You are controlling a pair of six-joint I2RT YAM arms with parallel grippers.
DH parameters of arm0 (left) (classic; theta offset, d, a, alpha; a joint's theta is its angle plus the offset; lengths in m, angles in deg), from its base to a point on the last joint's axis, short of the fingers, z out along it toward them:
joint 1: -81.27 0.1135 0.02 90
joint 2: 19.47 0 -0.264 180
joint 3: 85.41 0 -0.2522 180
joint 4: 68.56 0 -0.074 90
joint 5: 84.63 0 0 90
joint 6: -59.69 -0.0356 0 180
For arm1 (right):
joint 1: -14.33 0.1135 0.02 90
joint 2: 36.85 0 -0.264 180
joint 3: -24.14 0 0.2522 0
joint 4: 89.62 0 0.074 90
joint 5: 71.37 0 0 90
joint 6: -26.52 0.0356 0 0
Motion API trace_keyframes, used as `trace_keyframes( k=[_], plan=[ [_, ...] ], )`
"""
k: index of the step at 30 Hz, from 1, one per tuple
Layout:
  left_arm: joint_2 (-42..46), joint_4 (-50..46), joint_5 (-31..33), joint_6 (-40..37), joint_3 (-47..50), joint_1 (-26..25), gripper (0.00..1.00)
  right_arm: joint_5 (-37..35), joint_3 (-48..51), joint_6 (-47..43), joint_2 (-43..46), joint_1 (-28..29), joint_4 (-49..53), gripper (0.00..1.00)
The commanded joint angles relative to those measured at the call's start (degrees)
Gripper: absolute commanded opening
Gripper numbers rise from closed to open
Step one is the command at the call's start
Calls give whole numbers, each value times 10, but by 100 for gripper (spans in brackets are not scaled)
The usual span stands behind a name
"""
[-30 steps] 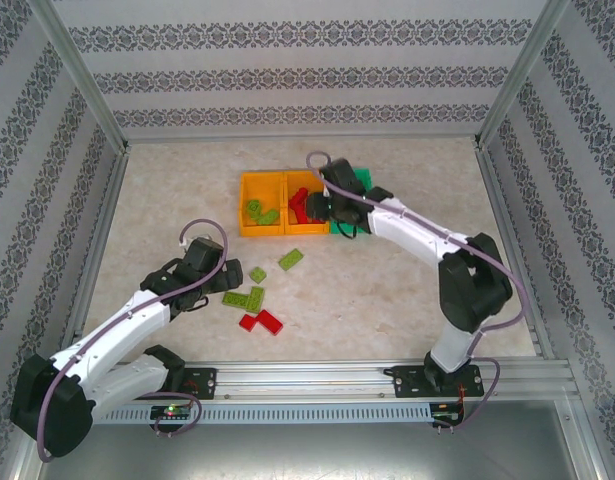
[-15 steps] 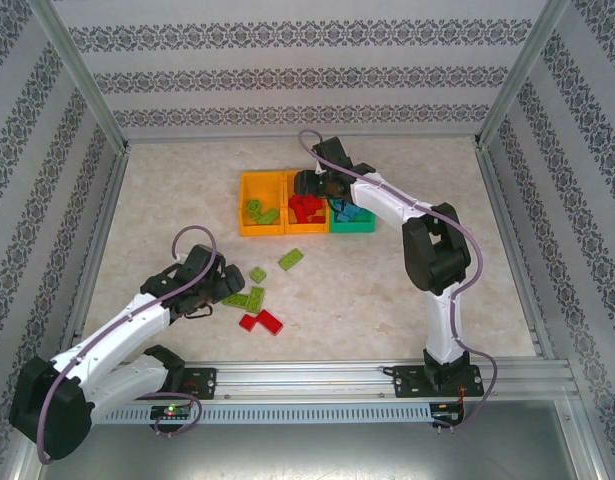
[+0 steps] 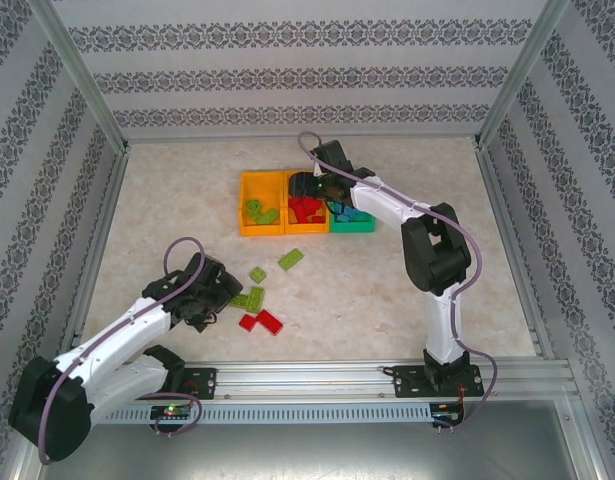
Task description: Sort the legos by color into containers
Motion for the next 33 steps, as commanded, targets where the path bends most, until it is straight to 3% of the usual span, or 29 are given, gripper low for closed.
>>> trace_keyframes(
  k=[1, 10, 16, 21, 33],
  plan=[
    [-37, 19, -26, 36, -29, 7, 92, 28, 23, 2, 31, 6, -35, 75],
    [-116, 60, -34, 50, -46, 6, 81, 37, 105, 4, 80, -6, -77, 75],
    [-176, 62, -28, 20, -85, 9, 73, 34, 151, -3, 115, -6, -89, 75],
    [-214, 97, -37, 15, -78, 21, 59, 22, 186, -14, 153, -6, -88, 75],
    [-284, 140, -67, -40, -77, 39, 38, 1, 240, -24, 222, -13, -73, 76]
  ],
)
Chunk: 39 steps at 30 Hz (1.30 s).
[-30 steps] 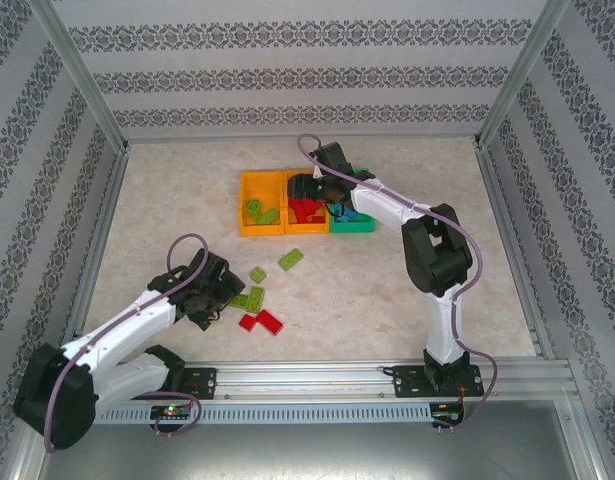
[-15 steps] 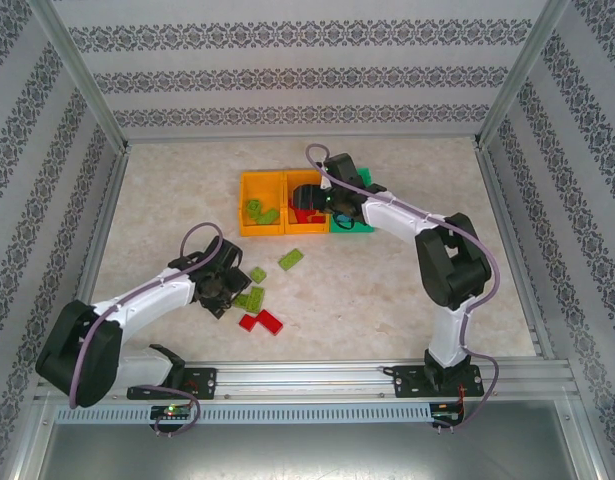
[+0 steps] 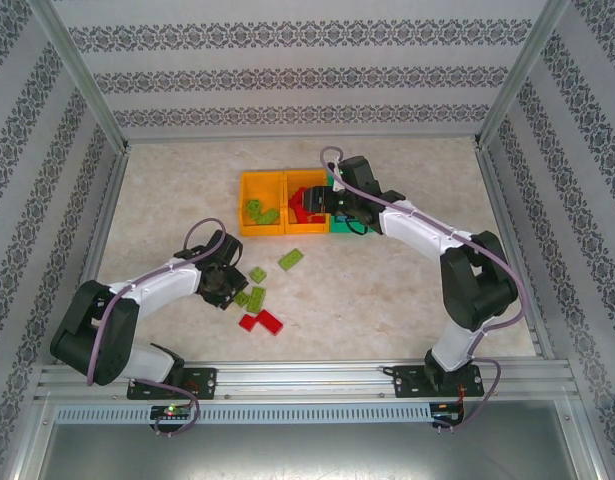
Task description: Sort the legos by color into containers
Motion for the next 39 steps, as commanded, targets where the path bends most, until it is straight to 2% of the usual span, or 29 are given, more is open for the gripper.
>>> trace_keyframes(
  k=[1, 4, 9, 16, 22, 29, 36, 39],
  plan=[
    [-37, 66, -9, -39, 10, 10, 35, -15, 23, -8, 24, -5, 0, 76],
    [-24, 60, -5, -56, 6, 20, 29, -19, 39, -5, 38, -1, -1, 76],
    [7, 28, 17, -104, -35, 30, 29, -32, 77, -31, 74, 29, 3, 75],
    [-5, -19, 37, -217, -176, 55, 30, -44, 175, -74, 133, 85, -12, 75],
    [-107, -40, 4, -325, -333, 78, 31, -47, 245, -109, 170, 157, -37, 77],
    [-276, -67, -41, -415, -524, 88, 32, -70, 265, -124, 155, 255, -48, 82],
    [-387, -107, -48, -451, -650, 87, 40, -75, 229, -129, 100, 327, -39, 87],
    [-395, -100, -45, -453, -656, 87, 50, -85, 210, -142, 70, 358, -26, 88]
  ],
)
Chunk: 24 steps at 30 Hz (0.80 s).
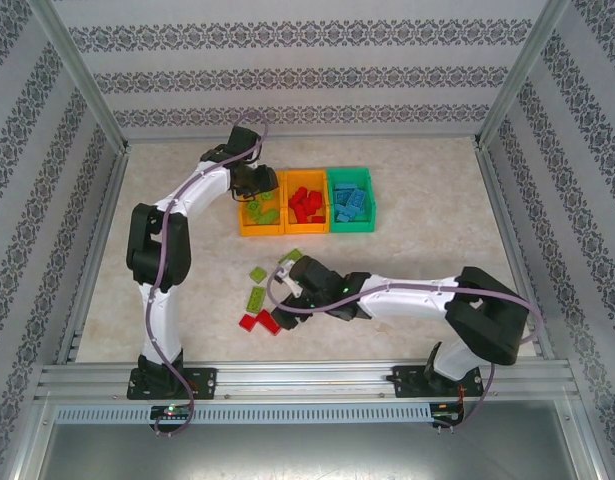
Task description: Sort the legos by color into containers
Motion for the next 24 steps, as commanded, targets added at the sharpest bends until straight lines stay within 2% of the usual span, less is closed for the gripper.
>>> trace_keyframes(
  k=[1, 5, 12, 18, 24],
  plan=[
    [0, -27, -4, -28, -22, 7, 54, -19, -30, -25, -28, 30, 8, 89],
    [24, -11, -4, -26, 0, 7, 66, -19, -64, -34, -67, 58, 16, 88],
    [110, 11, 16, -39, 75, 7, 75, -28, -106, -44, -125, 79, 59, 82],
    [196, 31, 21, -39, 158, 7, 80, -63, -130, -57, -159, 79, 93, 64],
    [271, 40, 27, -47, 241, 6, 85, -96, -120, -62, -145, 72, 100, 38]
  ],
)
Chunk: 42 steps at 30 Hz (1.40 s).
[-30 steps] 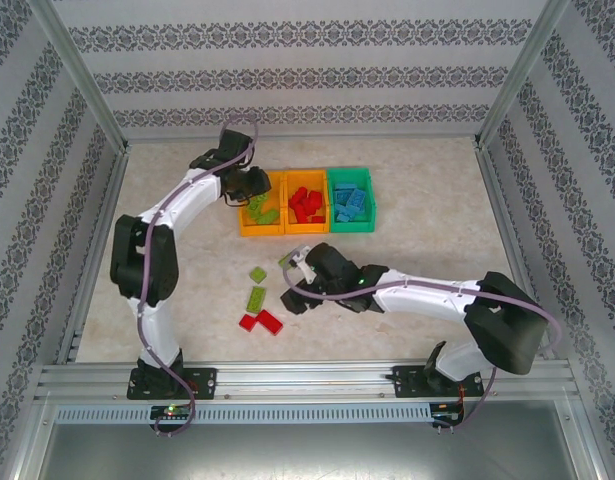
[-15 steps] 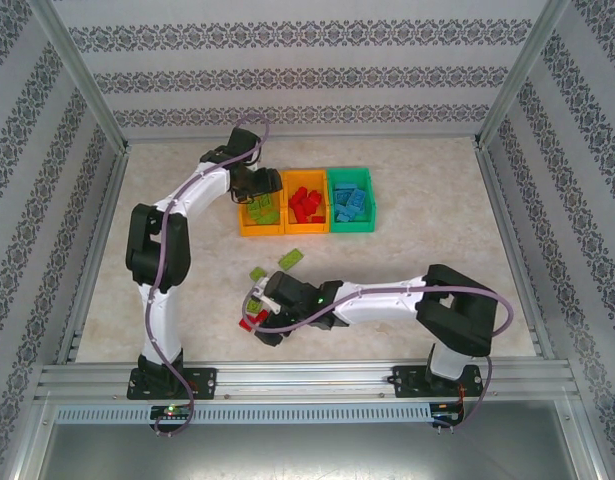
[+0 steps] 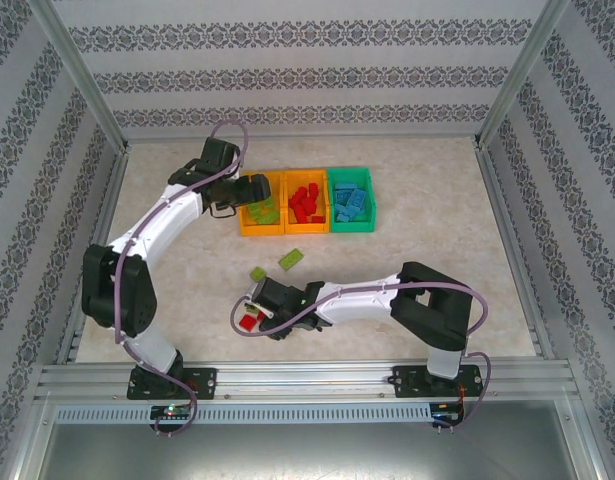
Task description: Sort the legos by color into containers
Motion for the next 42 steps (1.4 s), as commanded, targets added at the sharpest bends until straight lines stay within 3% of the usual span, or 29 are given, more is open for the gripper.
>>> trace_keyframes(
  k=[1, 6, 10, 16, 21, 28, 42],
  plan=[
    [40, 18, 14, -17, 45, 6, 86, -33, 12, -4, 19, -9, 13, 35],
    [107, 30, 33, -14, 119, 1, 90, 2, 52, 8, 102, -63, -42, 32],
    [145, 28, 44, -7, 179, -15, 91, 23, 27, -9, 121, -118, -42, 32],
    [191, 31, 88, -9, 268, -48, 92, 92, -58, 44, 73, -262, -39, 30],
    [236, 36, 94, -15, 325, -86, 92, 75, -174, 60, 0, -331, 17, 31],
    [294, 25, 114, -22, 389, -163, 92, 57, -287, 97, -92, -380, 71, 33],
    [328, -10, 105, 5, 458, -270, 91, 43, -368, 101, -150, -404, 117, 53]
  ],
)
